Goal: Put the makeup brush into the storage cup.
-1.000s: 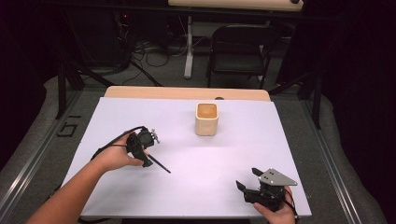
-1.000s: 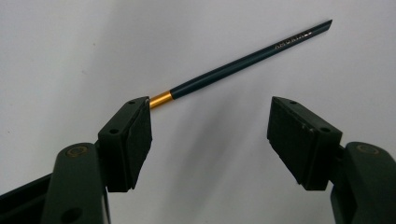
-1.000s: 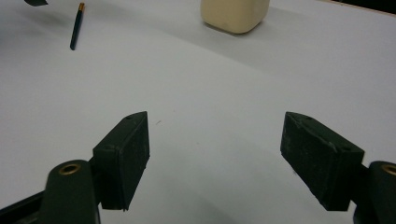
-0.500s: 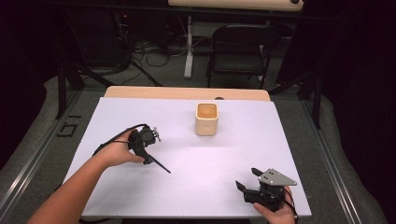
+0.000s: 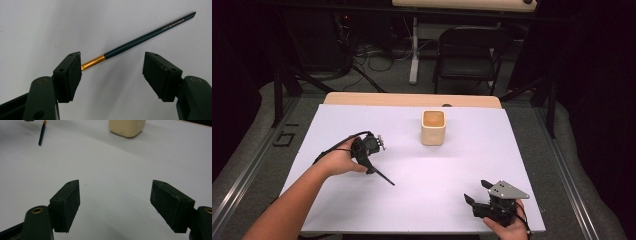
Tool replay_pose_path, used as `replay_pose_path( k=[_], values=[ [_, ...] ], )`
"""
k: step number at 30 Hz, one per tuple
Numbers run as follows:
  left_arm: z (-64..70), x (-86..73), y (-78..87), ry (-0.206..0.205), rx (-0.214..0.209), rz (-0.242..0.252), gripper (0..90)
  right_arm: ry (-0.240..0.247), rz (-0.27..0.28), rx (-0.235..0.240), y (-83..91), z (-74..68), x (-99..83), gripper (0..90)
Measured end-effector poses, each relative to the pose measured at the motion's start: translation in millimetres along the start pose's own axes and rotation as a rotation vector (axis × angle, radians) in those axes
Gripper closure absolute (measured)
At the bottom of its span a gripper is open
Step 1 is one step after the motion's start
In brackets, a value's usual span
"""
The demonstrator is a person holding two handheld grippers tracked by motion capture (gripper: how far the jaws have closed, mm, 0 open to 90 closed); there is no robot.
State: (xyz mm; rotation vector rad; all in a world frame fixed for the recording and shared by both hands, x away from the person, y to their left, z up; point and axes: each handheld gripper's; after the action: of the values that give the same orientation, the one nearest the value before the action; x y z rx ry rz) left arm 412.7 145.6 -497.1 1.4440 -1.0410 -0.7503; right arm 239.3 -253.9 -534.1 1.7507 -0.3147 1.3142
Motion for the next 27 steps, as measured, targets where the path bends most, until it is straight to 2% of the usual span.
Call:
replay_pose_path(
  k=[6, 16, 19, 27],
  values=[
    [-0.6, 0.7, -1.4, -0.015, 0.016, -0.010, 32.8, -0.002, 0.000, 0.001, -0.3, -0.1, -0.1, 23.9],
    [-0.4, 3.0, -5.0, -0.036, 0.020, -0.030, 34.8, 0.000, -0.002, 0.003, -0.5, -0.1, -0.2, 24.0],
    [-0.4, 4.0, -5.5, -0.047, 0.024, -0.048, 34.8, 0.000, -0.002, 0.003, -0.2, -0.2, -0.2, 24.0],
    [0.6, 6.2, -7.5, -0.070, 0.037, -0.053, 34.8, 0.001, -0.002, 0.003, -0.6, -0.6, -0.2, 24.0]
  ],
)
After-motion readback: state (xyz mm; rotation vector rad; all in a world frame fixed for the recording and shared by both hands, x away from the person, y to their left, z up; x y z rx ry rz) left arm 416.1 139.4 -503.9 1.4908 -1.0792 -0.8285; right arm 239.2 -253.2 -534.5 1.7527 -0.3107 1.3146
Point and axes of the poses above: each handheld gripper's, and its own axes: y roughly backward along the jaws, x roughly out of its top, z roughly to its right, and after that the axes turned 5 degrees about x, right-handed
